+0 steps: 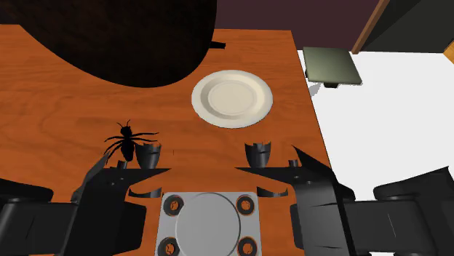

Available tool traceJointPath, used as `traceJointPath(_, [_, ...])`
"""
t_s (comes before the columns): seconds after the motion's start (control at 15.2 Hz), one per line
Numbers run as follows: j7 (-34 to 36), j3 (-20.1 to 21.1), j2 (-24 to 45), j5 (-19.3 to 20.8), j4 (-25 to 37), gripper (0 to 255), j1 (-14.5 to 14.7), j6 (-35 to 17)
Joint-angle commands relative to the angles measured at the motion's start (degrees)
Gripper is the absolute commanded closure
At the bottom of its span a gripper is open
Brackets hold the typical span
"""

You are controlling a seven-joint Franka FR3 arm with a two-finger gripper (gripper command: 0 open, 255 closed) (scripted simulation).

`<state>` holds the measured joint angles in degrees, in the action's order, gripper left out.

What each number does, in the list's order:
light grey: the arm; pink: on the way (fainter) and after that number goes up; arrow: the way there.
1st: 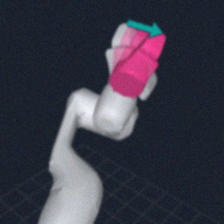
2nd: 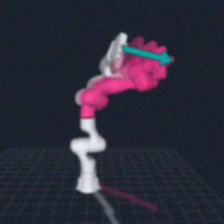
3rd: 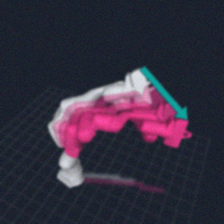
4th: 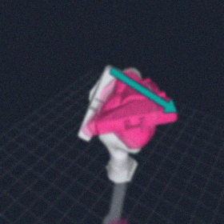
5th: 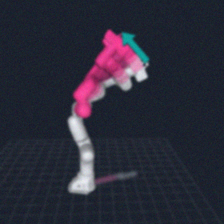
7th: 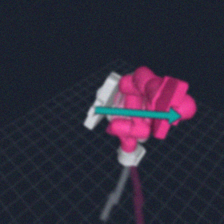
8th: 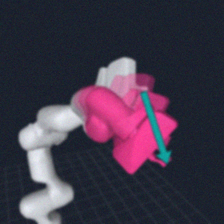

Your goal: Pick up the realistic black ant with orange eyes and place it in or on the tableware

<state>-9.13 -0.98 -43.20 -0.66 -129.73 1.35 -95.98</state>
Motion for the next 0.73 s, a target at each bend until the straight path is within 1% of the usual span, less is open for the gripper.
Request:
traceJointPath(0.0, [0.0, 0.0, 0.0, 0.0, 0.0, 0, 0.0, 0.0])
traceJointPath(0.33, [3.7, 4.2, 3.4, -1.7, -3.9, 0, 1.5, -8.9])
traceJointPath(0.66, [7.5, 8.6, 8.8, -2.6, -5.9, 0, 2.8, -17.8])
